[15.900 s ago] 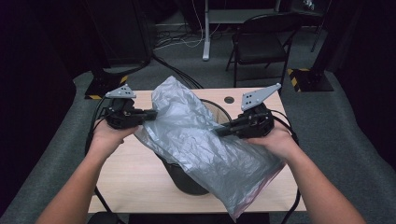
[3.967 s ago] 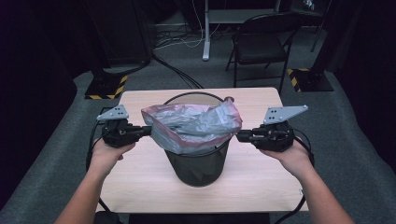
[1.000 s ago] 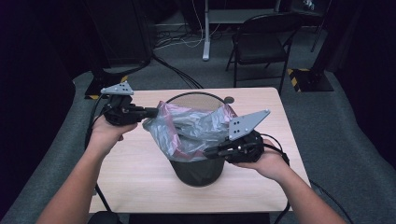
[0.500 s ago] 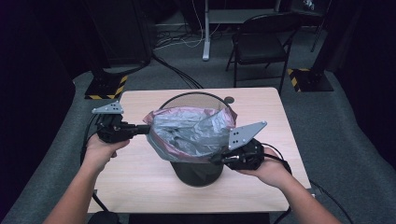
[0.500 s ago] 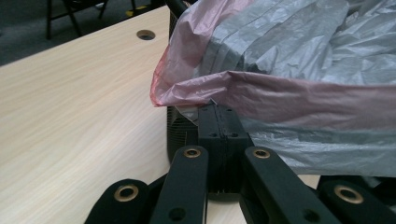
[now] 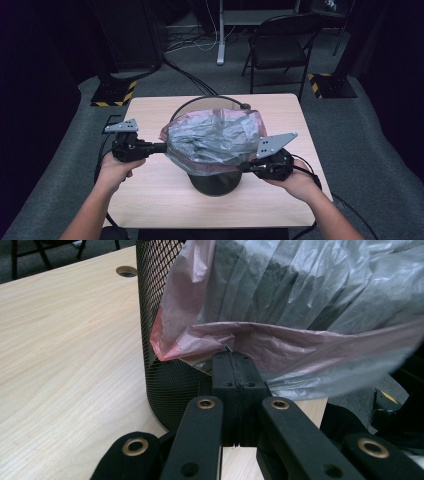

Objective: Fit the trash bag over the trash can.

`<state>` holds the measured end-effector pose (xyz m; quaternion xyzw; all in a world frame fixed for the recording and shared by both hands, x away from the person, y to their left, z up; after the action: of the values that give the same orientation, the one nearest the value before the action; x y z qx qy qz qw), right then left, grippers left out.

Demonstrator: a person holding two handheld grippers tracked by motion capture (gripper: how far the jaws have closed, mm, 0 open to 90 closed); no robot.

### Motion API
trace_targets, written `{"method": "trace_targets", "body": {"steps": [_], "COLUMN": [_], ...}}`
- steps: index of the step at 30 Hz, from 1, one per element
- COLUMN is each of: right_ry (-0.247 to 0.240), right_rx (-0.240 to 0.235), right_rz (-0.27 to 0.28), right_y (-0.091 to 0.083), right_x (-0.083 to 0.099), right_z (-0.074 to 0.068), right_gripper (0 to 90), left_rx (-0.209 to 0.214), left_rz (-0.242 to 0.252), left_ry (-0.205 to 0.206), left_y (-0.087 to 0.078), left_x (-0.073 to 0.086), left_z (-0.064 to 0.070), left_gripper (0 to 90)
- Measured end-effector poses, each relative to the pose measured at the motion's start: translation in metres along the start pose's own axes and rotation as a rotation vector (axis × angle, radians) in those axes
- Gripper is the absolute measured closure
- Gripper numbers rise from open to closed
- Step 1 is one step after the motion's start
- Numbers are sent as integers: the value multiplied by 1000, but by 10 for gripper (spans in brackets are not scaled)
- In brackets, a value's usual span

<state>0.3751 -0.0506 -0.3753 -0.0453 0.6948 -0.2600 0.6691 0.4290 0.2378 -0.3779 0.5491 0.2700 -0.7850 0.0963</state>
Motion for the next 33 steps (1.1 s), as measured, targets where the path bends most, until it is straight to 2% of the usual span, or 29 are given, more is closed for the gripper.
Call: {"method": "trace_targets", "body": {"steps": [2, 5, 9, 10, 13, 14, 18, 21, 24, 30, 33], "right_ry": [22, 38, 34, 37, 35, 31, 32, 35, 37, 39, 41], "right_rx": [5, 19, 24, 23, 17, 15, 9, 6, 7, 5, 5], "right_rz": [2, 4, 1, 2, 3, 4, 6, 6, 8, 9, 11], "right_y": [-2, -4, -4, -4, -3, -3, -1, 0, 0, 1, 2], "right_x": [5, 9, 9, 8, 9, 9, 9, 9, 9, 8, 8], "right_z": [5, 8, 8, 7, 7, 7, 8, 8, 8, 7, 7], "right_gripper": [897, 897, 894, 894, 893, 892, 891, 891, 888, 883, 879], "left_rx": [-1, 0, 19, 15, 2, -8, -53, -88, -96, -84, -49], "left_rz": [2, -29, -44, -32, -6, 8, 52, 69, 72, 37, 29], "left_ry": [0, -2, -9, -11, -2, 3, 45, 73, 83, 80, 92], "left_y": [1, 4, 2, -1, -14, -18, -35, -40, -33, 0, 19], "left_x": [2, 6, 4, 0, -15, -21, -44, -58, -70, -86, -94], "left_z": [-1, -1, 1, 2, 4, 5, 4, 2, 0, -4, -2], "left_gripper": [897, 897, 882, 844, 639, 604, 529, 496, 476, 436, 432]}}
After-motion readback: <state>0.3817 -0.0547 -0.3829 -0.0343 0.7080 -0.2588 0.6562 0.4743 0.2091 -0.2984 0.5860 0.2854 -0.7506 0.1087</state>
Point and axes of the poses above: each handheld gripper's, and its own axes: y roughly forward along the jaws, x roughly out of its underside, z roughly to its right, the point moved 8 cm from there along y, roughly forward along the jaws, and after that the axes turned 12 degrees about z, right-handed, at the moved point
